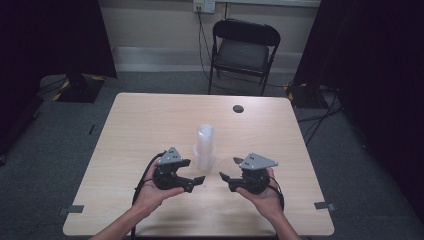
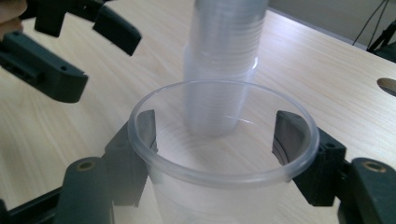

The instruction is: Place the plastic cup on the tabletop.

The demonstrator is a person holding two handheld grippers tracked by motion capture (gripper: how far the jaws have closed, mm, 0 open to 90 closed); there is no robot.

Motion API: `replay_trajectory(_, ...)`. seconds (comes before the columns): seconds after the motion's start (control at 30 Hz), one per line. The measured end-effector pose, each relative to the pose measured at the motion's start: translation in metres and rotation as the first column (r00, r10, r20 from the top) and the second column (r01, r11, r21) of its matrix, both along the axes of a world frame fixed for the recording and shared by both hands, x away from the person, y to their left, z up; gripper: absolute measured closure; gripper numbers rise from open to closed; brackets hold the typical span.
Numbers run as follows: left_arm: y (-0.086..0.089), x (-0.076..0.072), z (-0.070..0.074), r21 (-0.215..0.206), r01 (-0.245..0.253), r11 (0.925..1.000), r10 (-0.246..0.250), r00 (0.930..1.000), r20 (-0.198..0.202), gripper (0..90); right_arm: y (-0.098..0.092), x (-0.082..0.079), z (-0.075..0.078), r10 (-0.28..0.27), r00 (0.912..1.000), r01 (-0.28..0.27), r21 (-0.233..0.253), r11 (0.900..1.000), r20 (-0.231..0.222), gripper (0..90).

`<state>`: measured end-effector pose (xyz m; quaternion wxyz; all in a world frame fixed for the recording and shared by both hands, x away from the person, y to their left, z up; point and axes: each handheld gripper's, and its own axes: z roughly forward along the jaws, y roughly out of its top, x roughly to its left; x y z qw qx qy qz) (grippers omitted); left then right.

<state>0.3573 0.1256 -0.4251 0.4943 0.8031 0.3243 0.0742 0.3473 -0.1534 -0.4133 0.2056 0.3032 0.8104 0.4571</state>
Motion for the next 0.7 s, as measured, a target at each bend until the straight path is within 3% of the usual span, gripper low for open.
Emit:
replay_trajectory(0.1, 0.005, -0.002, -0.003, 0.023, 0.002, 0.9997, -0.002, 0.9999, 0.015, 16.3, -0.003, 0.005, 0.002, -0.027, 0.9996, 0.027, 0.034, 0.999, -0.008, 30.6)
replay_trajectory(0.17, 0.01, -0.003, -0.005, 0.037, 0.007, 0.9993, -0.008, 0.9998, 0.017, 16.1, -0.006, 0.009, 0.004, -0.041, 0.9989, 0.043, 0.086, 0.995, -0.02, 30.7)
replay_trajectory(0.3, 0.018, -0.005, -0.008, 0.055, -0.021, 0.9983, 0.02, 0.9996, 0.02, 16.0, -0.011, 0.021, 0.01, -0.086, 0.9963, 0.086, 0.118, 0.989, -0.004, 30.7)
replay_trajectory(0.43, 0.026, -0.009, -0.011, 0.054, -0.05, 0.9972, 0.05, 0.9987, 0.014, 16.0, -0.015, 0.03, 0.012, -0.113, 0.9936, 0.111, 0.114, 0.987, 0.012, 30.6)
replay_trajectory(0.53, 0.032, -0.012, -0.013, 0.063, -0.057, 0.9964, 0.055, 0.9982, 0.024, 15.9, -0.019, 0.041, 0.013, -0.136, 0.9905, 0.138, 0.145, 0.98, -0.022, 30.6)
replay_trajectory(0.6, 0.036, -0.015, -0.017, 0.058, -0.056, 0.9968, 0.055, 0.9983, 0.018, 15.8, -0.021, 0.047, 0.014, -0.157, 0.9875, 0.158, 0.145, 0.977, -0.016, 30.6)
replay_trajectory(0.7, 0.04, -0.019, -0.022, 0.089, -0.064, 0.994, 0.063, 0.998, 0.006, 15.8, -0.021, 0.055, 0.015, -0.175, 0.9844, 0.176, 0.146, 0.973, -0.019, 30.6)
